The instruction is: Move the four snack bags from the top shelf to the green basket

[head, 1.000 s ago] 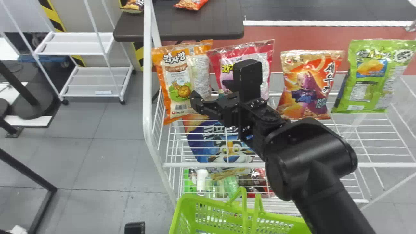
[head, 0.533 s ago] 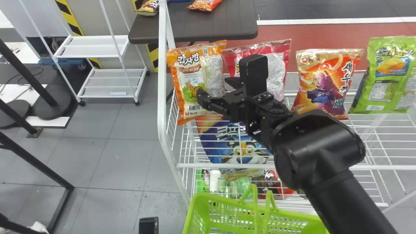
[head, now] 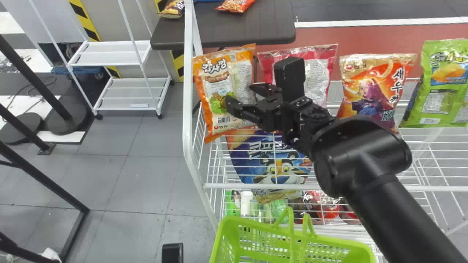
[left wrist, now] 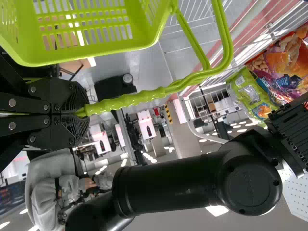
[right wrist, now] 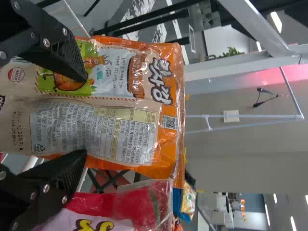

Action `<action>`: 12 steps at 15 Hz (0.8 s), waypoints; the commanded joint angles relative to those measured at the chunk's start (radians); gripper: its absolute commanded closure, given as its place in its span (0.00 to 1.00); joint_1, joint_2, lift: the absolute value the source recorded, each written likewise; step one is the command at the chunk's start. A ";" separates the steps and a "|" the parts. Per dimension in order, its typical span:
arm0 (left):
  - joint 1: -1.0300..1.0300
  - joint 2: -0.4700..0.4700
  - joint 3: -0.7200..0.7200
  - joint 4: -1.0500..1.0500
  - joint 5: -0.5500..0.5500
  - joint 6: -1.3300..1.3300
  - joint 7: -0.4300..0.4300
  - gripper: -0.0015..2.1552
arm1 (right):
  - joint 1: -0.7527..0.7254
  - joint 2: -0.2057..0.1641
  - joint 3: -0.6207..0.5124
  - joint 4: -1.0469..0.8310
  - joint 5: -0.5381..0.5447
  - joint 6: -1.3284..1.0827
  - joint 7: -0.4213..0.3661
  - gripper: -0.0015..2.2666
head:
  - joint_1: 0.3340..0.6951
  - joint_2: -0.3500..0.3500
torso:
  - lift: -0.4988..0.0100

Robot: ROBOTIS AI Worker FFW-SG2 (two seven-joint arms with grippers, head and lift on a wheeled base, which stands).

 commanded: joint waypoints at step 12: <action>0.013 0.000 0.003 -0.028 0.008 0.003 -0.010 0.66 | 0.203 0.001 0.009 -0.303 0.034 0.107 0.021 0.89 | 1.00 0.74 | 0.98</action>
